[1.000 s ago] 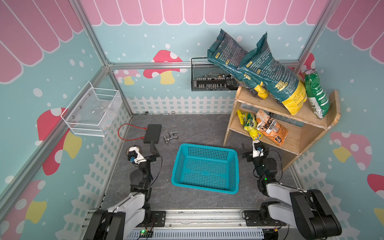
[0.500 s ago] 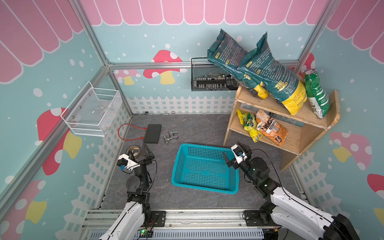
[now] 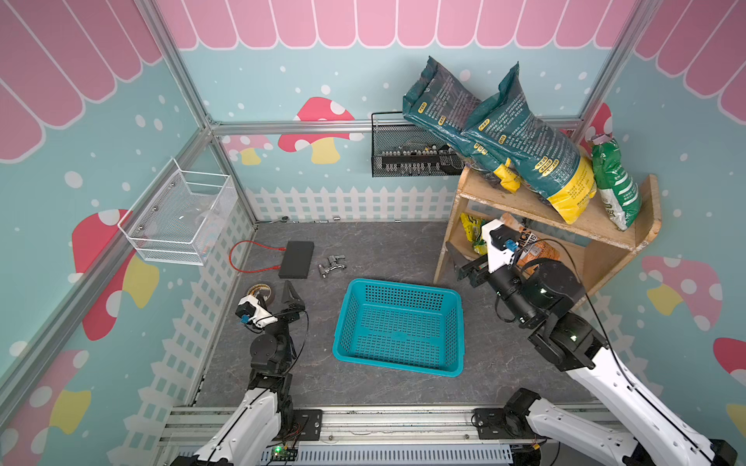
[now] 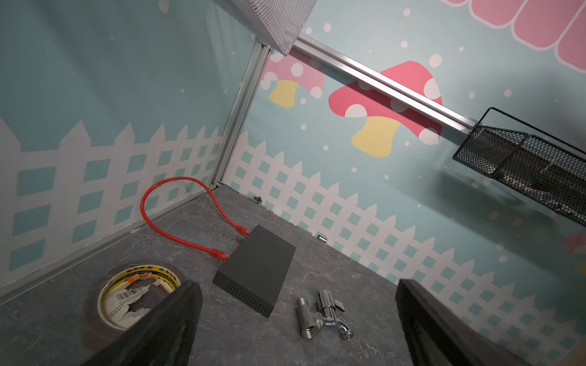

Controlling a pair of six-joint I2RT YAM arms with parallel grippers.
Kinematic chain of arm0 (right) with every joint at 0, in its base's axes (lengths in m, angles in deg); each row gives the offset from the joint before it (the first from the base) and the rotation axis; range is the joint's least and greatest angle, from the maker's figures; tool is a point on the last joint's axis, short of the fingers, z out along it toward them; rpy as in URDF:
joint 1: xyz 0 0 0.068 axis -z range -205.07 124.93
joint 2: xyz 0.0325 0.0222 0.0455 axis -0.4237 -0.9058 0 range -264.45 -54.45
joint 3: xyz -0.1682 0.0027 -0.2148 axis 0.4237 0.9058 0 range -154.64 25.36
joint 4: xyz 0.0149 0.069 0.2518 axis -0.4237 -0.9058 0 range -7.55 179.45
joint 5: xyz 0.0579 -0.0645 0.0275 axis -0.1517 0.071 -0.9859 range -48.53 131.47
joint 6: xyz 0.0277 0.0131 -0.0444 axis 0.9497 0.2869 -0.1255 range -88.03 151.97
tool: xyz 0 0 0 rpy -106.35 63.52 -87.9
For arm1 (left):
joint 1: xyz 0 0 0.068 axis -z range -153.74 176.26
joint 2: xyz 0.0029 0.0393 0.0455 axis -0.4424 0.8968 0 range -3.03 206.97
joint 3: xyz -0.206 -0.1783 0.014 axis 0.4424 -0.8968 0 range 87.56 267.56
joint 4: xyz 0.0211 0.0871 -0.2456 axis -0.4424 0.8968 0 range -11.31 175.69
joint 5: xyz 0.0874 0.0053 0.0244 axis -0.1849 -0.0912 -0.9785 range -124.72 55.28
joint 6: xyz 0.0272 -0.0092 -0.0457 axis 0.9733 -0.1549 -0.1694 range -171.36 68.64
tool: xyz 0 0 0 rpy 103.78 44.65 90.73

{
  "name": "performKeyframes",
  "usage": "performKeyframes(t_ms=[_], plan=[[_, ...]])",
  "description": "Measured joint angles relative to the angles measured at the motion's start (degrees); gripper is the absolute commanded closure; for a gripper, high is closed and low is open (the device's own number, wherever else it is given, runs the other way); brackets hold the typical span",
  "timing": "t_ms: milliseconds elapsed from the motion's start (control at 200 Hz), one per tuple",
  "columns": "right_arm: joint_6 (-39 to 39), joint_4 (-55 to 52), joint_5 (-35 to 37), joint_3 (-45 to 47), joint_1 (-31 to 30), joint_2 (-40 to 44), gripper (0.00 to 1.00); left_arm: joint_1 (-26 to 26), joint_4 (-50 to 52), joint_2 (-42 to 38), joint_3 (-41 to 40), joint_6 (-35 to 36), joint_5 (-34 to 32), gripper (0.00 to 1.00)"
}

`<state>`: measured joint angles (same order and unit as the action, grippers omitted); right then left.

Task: Take down the fertilizer bag from the shelf
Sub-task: Pick up the fertilizer bag from the shelf.

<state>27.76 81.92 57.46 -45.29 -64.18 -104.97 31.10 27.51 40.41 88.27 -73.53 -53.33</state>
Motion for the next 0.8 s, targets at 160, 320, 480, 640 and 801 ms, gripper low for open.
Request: performKeyframes(t_ms=[160,320,480,640,801], plan=[[-0.5,-3.8,5.9,-9.8,0.0,-0.6,0.04,0.0,0.4,0.6,0.2,0.0,0.4,0.01],[-3.4,-5.6,17.4,-17.8,0.0,-2.6,0.06,0.0,0.4,0.6,0.2,0.0,0.4,0.01],[-8.2,-6.6,28.3,-24.8,0.0,-6.5,0.08,0.0,0.1,1.5,0.2,0.0,0.7,0.01],[-12.7,-7.9,34.8,-32.1,0.1,-11.6,0.11,0.0,-0.3,3.4,0.4,0.0,1.6,0.01],[-13.1,-12.6,35.1,-40.4,2.6,-17.7,0.08,0.0,-0.5,4.6,1.2,0.0,2.4,0.01]])
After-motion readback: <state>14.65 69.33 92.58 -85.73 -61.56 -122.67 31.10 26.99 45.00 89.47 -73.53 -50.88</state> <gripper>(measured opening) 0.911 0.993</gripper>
